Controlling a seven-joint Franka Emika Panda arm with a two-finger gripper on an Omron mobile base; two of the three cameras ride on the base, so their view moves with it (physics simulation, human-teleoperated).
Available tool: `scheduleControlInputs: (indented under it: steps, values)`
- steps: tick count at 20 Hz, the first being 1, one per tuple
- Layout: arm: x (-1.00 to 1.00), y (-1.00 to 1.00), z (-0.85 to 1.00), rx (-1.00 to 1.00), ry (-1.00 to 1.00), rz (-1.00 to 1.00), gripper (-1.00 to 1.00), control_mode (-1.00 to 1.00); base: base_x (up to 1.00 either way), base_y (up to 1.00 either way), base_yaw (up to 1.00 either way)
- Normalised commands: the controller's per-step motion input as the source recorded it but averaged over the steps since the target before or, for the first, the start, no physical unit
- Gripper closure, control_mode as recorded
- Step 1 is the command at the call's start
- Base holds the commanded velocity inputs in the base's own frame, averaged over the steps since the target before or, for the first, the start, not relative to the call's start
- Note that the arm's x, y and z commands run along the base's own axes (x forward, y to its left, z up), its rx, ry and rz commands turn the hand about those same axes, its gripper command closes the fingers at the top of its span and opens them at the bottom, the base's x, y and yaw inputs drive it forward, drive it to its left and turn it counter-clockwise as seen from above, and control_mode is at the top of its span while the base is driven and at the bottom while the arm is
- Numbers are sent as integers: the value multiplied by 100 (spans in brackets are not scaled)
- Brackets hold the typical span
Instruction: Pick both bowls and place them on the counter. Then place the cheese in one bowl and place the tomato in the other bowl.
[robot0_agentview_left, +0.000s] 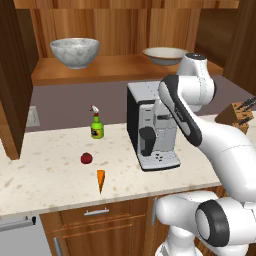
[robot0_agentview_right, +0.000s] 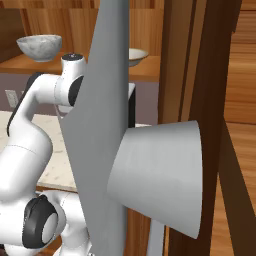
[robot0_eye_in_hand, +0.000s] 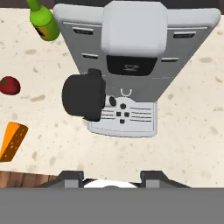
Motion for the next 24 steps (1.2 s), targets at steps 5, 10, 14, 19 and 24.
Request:
scheduleControlInputs:
  steps: [5, 10, 14, 19, 24]
  values:
    - [-6, -1, 0, 1, -2, -1, -100, -100, 0, 0, 0]
    - [-6, 0, 10, 6, -18, -11, -100, -100, 0, 0, 0]
    - [-1, 0, 27, 18, -13, -17, -100, -100, 0, 0, 0]
    - [-2, -2, 33, 21, -5, -22, -100, -100, 0, 0, 0]
    - [-1, -8, 39, 16, -1, -27, -100, -100, 0, 0, 0]
